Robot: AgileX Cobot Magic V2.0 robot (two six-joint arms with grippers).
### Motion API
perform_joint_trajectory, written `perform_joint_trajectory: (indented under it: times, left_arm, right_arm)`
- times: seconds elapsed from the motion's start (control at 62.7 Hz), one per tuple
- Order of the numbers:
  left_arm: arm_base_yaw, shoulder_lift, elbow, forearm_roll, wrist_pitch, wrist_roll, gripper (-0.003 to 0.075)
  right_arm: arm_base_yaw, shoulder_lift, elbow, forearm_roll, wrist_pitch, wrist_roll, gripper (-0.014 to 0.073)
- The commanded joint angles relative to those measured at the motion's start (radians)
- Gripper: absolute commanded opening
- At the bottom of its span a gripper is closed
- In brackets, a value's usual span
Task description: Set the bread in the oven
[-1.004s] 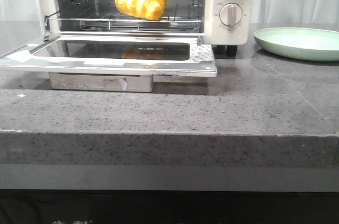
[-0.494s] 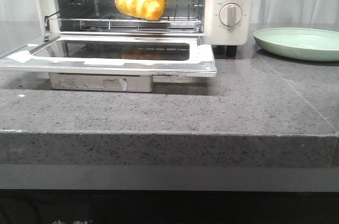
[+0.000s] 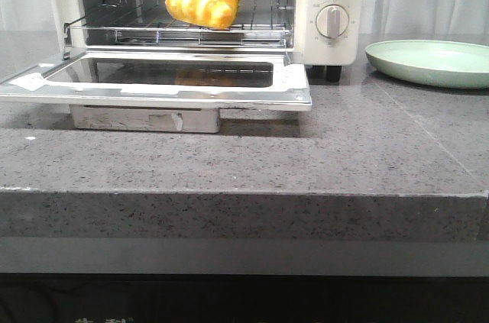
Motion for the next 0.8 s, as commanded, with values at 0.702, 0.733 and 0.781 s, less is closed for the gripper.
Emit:
perform_joint_trajectory:
  times: [0.702, 0.733, 0.781]
  left_arm:
    - [-0.002, 0.0, -0.027, 0.003, -0.058, -0.011, -0.0018]
    - [-0.002, 0.0, -0.027, 0.003, -0.058, -0.011, -0.0018]
    - [-0.004, 0.0, -0.024, 0.0, -0.062, -0.011, -0.0018]
  right_arm:
    - [-0.007, 0.0, -0.021, -0.001, -0.036, -0.008, -0.0119]
    - [-0.007, 0.0, -0.021, -0.001, -0.036, -0.008, -0.0119]
    - [-0.007, 0.0, -0.021, -0.001, -0.036, -0.008, -0.0119]
